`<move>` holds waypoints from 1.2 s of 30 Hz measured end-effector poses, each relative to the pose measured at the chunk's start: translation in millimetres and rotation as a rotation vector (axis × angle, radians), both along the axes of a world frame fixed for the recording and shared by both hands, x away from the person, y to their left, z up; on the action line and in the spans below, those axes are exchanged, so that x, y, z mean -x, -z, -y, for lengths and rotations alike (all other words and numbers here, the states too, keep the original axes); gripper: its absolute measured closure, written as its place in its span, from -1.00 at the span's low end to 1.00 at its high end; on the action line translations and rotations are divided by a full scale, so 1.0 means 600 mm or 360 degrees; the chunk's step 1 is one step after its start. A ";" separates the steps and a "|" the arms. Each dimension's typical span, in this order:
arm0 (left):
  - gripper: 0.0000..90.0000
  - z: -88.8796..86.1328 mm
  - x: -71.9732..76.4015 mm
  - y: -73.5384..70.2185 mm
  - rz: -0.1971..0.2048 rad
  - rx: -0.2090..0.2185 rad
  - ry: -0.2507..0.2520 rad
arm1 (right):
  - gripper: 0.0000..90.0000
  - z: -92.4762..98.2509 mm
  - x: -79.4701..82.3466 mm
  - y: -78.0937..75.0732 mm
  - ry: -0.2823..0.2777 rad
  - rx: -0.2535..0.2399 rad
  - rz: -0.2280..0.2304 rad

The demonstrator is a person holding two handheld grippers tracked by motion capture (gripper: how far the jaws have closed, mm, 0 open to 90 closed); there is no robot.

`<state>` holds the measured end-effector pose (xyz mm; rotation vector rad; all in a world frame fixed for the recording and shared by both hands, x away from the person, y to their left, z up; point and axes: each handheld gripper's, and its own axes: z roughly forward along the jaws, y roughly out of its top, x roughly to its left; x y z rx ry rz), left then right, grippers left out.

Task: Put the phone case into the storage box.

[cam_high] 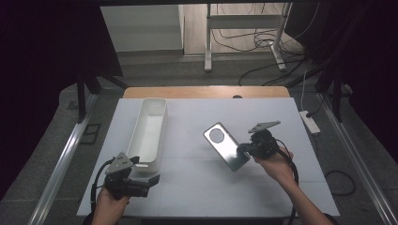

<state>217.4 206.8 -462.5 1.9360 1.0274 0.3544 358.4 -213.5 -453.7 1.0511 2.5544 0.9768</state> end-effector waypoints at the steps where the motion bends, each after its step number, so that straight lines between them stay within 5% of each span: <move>1: -1.00 0.003 -0.004 -0.001 -0.0001 0.0011 0.0007 | 0.96 0.000 0.001 -0.001 0.0005 -0.0008 -0.0002; 8: -1.00 0.021 -0.026 -0.006 0.0006 0.0038 0.0060 | 0.96 -0.003 0.004 -0.005 0.0004 -0.0019 0.0024; 27: -1.00 0.086 -0.077 -0.010 0.0027 -0.0057 0.0174 | 0.96 -0.003 0.009 -0.015 0.0020 -0.0066 0.0087; 36: -1.00 0.106 -0.094 -0.012 0.0022 -0.0047 0.0209 | 0.96 -0.006 0.012 -0.017 0.0027 -0.0087 0.0109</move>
